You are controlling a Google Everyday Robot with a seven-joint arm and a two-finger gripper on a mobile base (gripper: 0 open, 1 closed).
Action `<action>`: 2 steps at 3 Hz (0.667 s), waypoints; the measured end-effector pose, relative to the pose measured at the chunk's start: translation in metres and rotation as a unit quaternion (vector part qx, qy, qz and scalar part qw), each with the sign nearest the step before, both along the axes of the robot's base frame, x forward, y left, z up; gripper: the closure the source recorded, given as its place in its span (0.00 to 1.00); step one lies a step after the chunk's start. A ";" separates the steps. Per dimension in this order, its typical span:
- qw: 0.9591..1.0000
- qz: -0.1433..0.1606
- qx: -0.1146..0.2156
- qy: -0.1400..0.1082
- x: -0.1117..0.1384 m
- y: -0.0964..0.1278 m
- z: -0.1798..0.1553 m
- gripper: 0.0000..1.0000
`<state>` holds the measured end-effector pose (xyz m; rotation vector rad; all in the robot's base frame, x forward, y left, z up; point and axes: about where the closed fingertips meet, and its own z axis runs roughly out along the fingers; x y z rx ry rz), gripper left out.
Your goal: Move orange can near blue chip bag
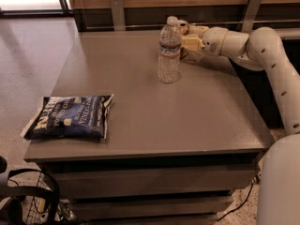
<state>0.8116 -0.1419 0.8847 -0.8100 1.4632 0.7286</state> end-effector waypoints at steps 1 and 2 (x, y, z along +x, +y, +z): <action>1.000 0.002 0.000 0.000 0.000 0.003 0.000 0.62; 1.000 0.005 0.001 0.001 0.001 0.007 -0.001 0.85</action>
Offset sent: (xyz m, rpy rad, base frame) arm 0.0003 0.0030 -0.0004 0.0006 0.0007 0.0040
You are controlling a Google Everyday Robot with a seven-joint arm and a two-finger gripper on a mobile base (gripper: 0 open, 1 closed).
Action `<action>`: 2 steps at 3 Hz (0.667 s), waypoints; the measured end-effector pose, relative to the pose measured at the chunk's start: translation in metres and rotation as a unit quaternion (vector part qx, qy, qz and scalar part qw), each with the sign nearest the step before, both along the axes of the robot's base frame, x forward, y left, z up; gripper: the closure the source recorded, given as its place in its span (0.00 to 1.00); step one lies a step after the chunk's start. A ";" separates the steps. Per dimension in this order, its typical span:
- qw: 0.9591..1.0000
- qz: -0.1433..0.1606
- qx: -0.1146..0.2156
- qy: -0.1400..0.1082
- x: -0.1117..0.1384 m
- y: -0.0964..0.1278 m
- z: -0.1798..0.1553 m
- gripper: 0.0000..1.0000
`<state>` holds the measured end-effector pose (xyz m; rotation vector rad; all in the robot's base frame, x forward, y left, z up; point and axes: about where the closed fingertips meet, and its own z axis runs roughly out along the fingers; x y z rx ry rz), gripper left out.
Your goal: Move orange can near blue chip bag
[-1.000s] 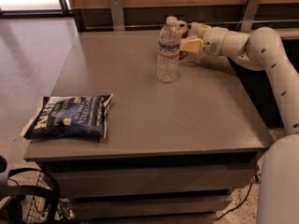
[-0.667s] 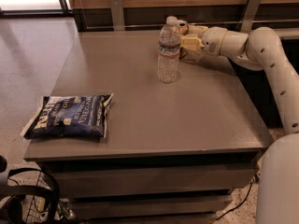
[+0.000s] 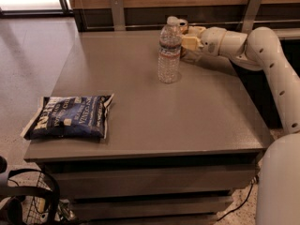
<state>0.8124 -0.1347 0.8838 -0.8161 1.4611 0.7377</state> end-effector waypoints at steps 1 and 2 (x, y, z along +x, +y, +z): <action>1.000 0.003 0.000 0.000 0.000 0.004 -0.001 1.00; 1.000 0.003 0.000 0.000 0.000 0.004 -0.001 1.00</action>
Offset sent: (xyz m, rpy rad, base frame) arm 0.0003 0.0033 -0.0004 0.0006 0.0008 0.0044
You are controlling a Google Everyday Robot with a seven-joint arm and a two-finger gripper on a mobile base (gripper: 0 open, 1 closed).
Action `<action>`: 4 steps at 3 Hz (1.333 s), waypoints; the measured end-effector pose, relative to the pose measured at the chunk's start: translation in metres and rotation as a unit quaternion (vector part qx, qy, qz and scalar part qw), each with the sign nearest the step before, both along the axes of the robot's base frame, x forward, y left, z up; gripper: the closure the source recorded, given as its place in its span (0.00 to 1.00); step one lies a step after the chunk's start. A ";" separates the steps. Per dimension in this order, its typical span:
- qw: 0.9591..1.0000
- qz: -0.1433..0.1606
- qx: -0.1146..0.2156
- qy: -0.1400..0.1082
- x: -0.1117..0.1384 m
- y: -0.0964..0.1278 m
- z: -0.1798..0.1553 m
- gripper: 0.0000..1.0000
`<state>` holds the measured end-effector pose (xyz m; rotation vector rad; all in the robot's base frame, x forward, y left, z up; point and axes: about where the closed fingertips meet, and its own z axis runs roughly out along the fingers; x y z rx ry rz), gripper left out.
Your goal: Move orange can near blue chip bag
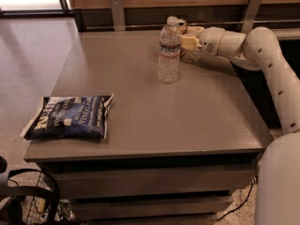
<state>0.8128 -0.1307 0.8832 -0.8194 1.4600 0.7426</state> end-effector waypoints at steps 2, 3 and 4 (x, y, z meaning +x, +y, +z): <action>1.000 -0.013 -0.025 -0.004 -0.005 -0.024 0.028 1.00; 0.999 -0.021 -0.037 -0.009 -0.013 -0.043 0.050 1.00; 0.999 -0.027 -0.040 -0.011 -0.025 -0.060 0.066 1.00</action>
Offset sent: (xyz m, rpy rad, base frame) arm -0.0103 -0.0642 0.0629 -0.1107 -0.0242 -0.0740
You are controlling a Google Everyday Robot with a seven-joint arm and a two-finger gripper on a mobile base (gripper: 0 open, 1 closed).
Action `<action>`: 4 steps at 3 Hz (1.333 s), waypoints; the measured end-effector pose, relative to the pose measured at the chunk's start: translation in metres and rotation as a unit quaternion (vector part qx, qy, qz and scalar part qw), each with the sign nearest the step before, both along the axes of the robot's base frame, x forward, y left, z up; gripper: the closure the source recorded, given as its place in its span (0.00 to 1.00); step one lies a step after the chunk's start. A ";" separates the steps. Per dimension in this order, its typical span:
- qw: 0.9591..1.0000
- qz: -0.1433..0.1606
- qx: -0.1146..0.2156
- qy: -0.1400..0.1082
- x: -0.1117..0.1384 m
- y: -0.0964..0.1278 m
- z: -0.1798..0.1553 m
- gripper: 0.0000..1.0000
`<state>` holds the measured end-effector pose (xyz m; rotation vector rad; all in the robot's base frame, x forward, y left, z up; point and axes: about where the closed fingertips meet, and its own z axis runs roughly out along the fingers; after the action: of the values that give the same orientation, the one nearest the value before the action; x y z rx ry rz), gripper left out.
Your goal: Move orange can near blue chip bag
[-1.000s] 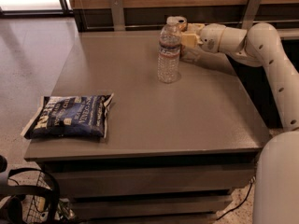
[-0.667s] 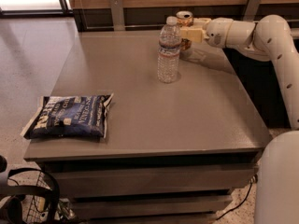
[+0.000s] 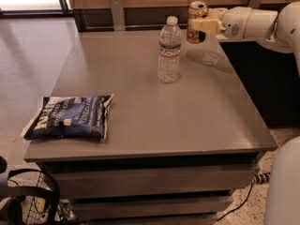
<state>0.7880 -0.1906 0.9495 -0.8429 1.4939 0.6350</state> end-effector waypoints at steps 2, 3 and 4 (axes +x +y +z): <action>1.000 -0.022 0.012 0.001 -0.042 -0.028 0.020 1.00; 0.999 -0.030 0.035 0.008 -0.075 -0.034 0.026 1.00; 0.997 -0.022 0.066 0.017 -0.122 -0.021 0.033 1.00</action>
Offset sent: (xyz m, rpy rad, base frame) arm -0.1031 -0.0535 0.0302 0.0579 0.0121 -0.1109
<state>0.6660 -0.2111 0.9828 -0.6993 1.4807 0.7093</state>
